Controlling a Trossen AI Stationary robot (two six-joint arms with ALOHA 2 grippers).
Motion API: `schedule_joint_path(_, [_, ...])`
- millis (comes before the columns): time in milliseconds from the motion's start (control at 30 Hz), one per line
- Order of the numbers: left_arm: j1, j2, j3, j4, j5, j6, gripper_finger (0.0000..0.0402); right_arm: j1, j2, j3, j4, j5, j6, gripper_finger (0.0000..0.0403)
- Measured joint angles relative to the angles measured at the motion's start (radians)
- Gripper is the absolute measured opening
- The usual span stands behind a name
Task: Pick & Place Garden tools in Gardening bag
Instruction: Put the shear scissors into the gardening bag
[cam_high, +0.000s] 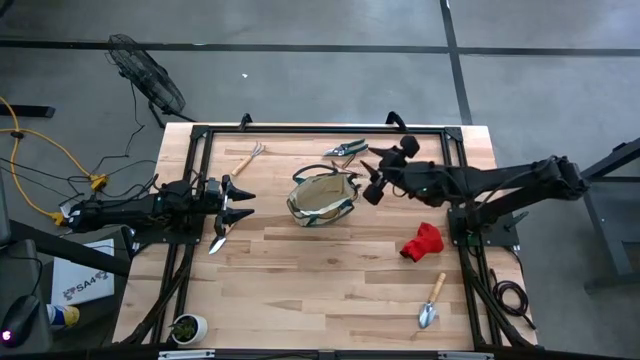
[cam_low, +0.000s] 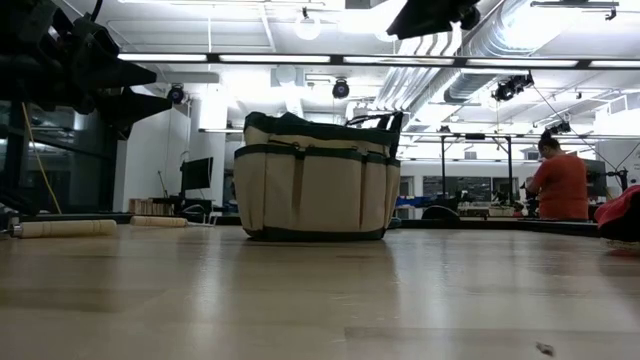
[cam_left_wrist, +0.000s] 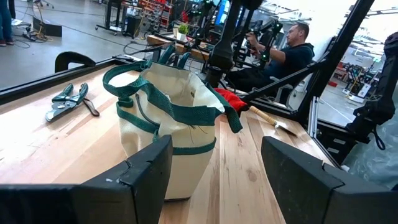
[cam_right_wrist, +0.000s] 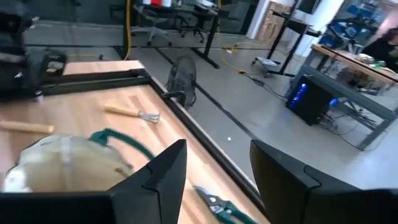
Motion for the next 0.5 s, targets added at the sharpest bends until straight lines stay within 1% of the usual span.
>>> schedule_joint_path(167, [0.0,0.0,0.0,0.0,0.0,0.0,0.0243,-0.082,-0.019,0.0,-0.027,-0.003,-0.005,0.017])
schedule_joint_path(233, [0.0,0.0,0.0,0.0,0.0,0.0,0.0243,-0.131,-0.02,0.0,-0.05,-0.035,-0.016,0.017])
schedule_joint_path(400, [0.0,0.0,0.0,0.0,0.0,0.0,0.0243,-0.286,-0.011,0.0,-0.099,-0.198,-0.028,0.017])
schedule_joint_path(500, [0.0,0.0,0.0,0.0,0.0,0.0,0.0243,-0.39,-0.004,0.0,-0.114,-0.287,-0.067,0.017])
